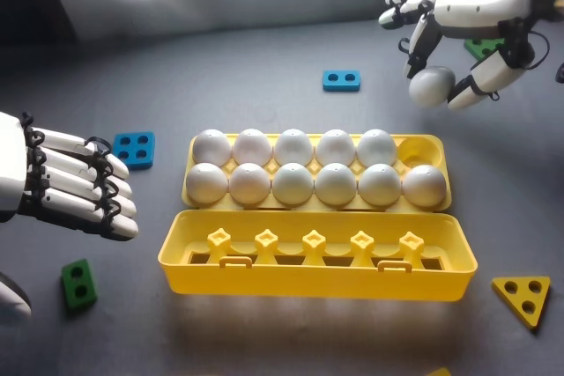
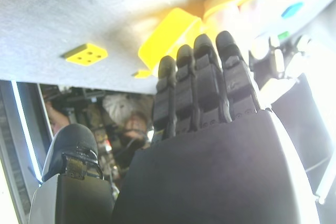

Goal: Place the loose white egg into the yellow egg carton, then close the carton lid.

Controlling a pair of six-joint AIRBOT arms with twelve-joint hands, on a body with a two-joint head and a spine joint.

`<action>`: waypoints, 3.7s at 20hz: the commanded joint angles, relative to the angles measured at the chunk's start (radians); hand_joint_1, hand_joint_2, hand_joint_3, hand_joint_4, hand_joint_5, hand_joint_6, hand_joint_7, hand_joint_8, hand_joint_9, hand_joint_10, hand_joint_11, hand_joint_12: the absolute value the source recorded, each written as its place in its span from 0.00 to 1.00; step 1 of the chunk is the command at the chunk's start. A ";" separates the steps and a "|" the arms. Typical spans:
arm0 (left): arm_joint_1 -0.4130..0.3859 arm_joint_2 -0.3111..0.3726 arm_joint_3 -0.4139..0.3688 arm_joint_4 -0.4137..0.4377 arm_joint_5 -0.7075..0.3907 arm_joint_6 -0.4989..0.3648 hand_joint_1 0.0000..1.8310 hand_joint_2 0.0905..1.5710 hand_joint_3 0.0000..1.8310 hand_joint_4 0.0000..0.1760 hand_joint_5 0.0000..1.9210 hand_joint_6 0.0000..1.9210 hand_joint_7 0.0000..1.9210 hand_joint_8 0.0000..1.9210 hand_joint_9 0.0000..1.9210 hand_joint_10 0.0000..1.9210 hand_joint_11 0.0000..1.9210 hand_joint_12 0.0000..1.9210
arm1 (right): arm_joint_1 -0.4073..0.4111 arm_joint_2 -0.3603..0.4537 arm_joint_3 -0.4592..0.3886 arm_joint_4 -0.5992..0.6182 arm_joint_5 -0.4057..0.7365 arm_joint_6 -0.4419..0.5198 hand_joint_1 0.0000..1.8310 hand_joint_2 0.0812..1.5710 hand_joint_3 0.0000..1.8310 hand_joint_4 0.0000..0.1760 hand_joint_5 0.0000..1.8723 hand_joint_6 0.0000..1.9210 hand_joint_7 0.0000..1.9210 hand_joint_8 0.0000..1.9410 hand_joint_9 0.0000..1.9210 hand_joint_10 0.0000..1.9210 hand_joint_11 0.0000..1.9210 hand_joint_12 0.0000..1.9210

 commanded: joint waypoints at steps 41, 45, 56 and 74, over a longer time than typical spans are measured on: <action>-0.007 0.017 0.004 -0.065 -0.046 -0.005 0.00 0.73 0.00 0.00 0.13 0.00 0.13 0.00 0.10 0.00 0.00 0.15 | 0.058 0.108 -0.181 -0.271 0.085 0.325 0.60 0.63 0.00 0.60 0.64 0.33 0.15 0.00 0.10 0.00 0.00 0.12; -0.007 0.019 0.002 -0.065 -0.046 -0.005 0.00 0.72 0.00 0.00 0.14 0.00 0.13 0.00 0.11 0.00 0.00 0.17 | 0.052 0.108 -0.185 -0.278 0.085 0.325 0.60 0.64 0.00 0.62 0.62 0.35 0.15 0.00 0.10 0.00 0.00 0.14; -0.009 0.018 0.001 -0.065 -0.046 -0.007 0.00 0.72 0.00 0.00 0.13 0.00 0.13 0.00 0.11 0.00 0.00 0.17 | 0.045 0.108 -0.189 -0.280 0.084 0.325 0.59 0.64 0.00 0.70 0.62 0.36 0.15 0.00 0.11 0.00 0.00 0.19; -0.011 0.018 0.001 -0.065 -0.046 -0.008 0.00 0.72 0.00 0.00 0.13 0.00 0.13 0.00 0.11 0.00 0.00 0.18 | 0.044 0.108 -0.191 -0.280 0.076 0.323 0.58 0.65 0.00 0.99 0.60 0.37 0.16 0.00 0.11 0.00 0.00 0.14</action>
